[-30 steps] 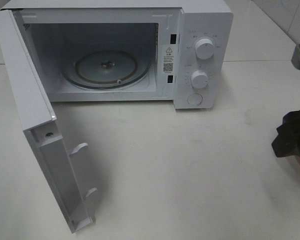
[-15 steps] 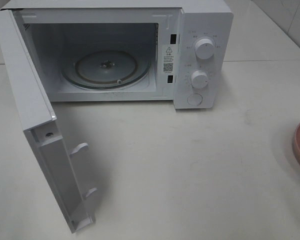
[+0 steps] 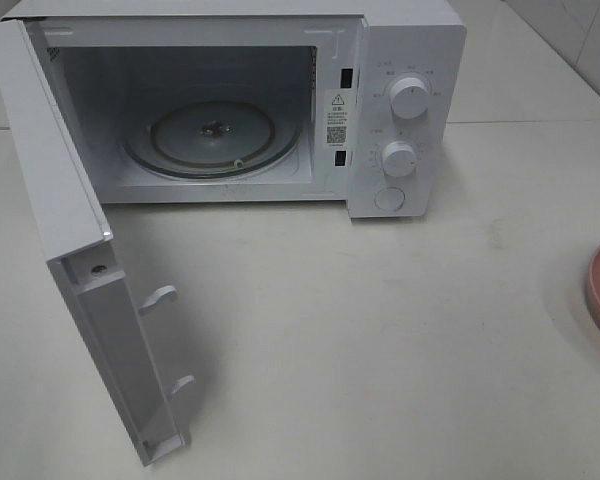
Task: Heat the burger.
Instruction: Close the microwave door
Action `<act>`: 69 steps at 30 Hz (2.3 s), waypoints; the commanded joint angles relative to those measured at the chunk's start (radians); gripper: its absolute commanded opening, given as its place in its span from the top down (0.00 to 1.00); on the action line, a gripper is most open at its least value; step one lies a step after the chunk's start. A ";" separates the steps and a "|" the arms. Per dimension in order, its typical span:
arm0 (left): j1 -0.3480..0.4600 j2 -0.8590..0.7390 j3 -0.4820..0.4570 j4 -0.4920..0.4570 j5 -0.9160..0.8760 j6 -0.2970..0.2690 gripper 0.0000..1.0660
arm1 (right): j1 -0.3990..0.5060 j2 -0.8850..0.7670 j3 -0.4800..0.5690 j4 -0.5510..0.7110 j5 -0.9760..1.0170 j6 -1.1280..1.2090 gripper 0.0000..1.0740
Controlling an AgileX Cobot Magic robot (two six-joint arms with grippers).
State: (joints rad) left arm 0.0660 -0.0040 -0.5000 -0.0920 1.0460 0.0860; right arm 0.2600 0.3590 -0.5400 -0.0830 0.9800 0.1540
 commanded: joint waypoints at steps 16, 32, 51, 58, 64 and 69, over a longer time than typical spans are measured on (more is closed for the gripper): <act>0.001 -0.021 0.003 -0.006 -0.008 -0.006 0.08 | -0.108 -0.391 0.030 -0.009 0.060 -0.024 0.31; 0.001 -0.020 0.003 -0.006 -0.008 -0.006 0.08 | -0.110 -0.390 0.030 -0.009 0.060 -0.021 0.31; 0.001 -0.020 0.003 -0.006 -0.008 -0.006 0.08 | -0.110 -0.390 0.030 -0.009 0.060 -0.020 0.31; 0.001 -0.020 0.003 -0.006 -0.008 -0.006 0.08 | -0.110 -0.390 0.030 -0.009 0.060 -0.020 0.31; 0.001 -0.020 0.003 -0.008 -0.008 -0.006 0.08 | -0.110 -0.390 0.030 -0.009 0.060 -0.020 0.31; 0.001 -0.020 0.003 -0.027 -0.009 -0.007 0.08 | -0.110 -0.390 0.030 -0.009 0.060 -0.018 0.31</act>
State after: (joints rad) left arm 0.0660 -0.0040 -0.5000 -0.1030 1.0460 0.0860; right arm 0.1550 -0.0040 -0.5120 -0.0860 1.0390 0.1370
